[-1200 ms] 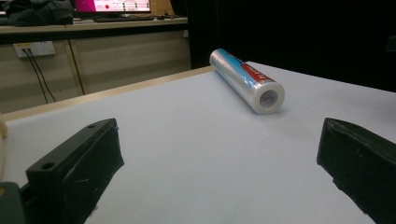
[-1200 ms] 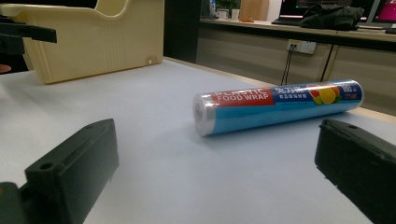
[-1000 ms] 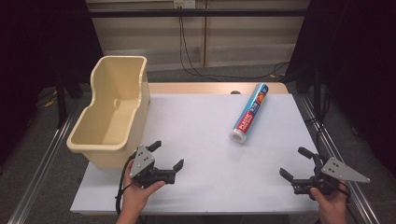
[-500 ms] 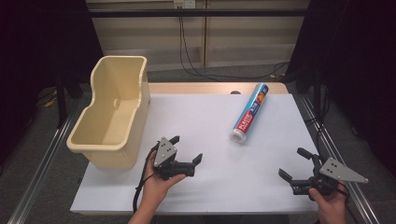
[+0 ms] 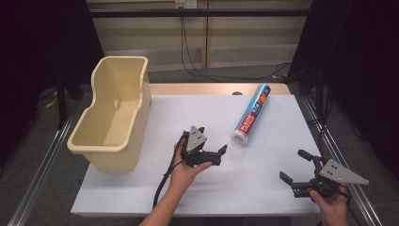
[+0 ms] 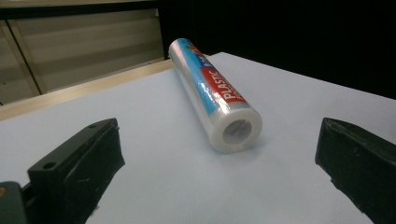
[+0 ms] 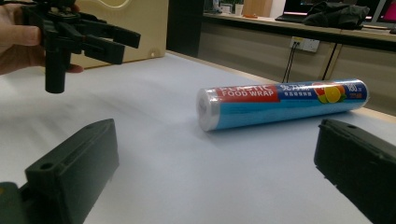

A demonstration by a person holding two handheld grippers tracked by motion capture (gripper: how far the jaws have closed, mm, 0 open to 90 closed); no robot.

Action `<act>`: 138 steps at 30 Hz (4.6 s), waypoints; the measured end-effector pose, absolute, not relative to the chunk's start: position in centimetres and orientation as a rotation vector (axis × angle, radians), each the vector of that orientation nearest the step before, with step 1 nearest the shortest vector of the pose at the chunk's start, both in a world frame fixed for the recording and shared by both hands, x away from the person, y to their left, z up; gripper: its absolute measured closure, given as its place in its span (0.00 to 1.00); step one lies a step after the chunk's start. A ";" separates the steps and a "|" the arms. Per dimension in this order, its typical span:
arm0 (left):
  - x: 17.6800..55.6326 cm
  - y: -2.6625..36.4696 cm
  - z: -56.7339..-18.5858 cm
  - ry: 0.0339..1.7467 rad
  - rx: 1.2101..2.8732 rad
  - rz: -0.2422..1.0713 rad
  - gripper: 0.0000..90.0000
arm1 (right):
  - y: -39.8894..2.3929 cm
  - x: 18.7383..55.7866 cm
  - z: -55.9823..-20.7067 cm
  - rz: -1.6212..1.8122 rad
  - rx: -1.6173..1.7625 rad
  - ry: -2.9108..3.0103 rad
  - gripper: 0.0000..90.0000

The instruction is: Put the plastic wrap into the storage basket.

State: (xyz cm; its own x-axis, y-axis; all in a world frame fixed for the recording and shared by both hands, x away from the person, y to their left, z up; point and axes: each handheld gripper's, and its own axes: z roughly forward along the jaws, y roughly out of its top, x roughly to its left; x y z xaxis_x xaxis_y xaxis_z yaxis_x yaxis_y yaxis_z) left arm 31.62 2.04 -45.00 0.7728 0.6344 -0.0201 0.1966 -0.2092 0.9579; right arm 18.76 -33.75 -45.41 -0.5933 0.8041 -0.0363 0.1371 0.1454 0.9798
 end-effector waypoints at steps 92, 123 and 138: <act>30.3 12.0 -43.6 0.930 2.010 0.298 0.69 | -34.0 19.2 -45.6 1.526 0.926 1.832 0.00; 33.5 5.2 -47.0 0.895 2.141 0.248 0.35 | -34.1 19.2 -45.6 1.514 0.920 1.838 0.00; 29.7 11.1 -46.3 0.957 2.153 0.154 0.34 | -34.1 19.2 -45.5 1.525 0.919 1.831 0.00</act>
State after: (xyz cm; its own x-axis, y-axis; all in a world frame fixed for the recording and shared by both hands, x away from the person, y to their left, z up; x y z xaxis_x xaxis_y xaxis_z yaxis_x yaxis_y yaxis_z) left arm 29.74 11.11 -46.32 0.7114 0.6784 -0.1835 0.5865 -0.4291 0.6870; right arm 19.20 -34.12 -45.47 -0.5947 0.8039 -0.0036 0.1417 0.1092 0.9839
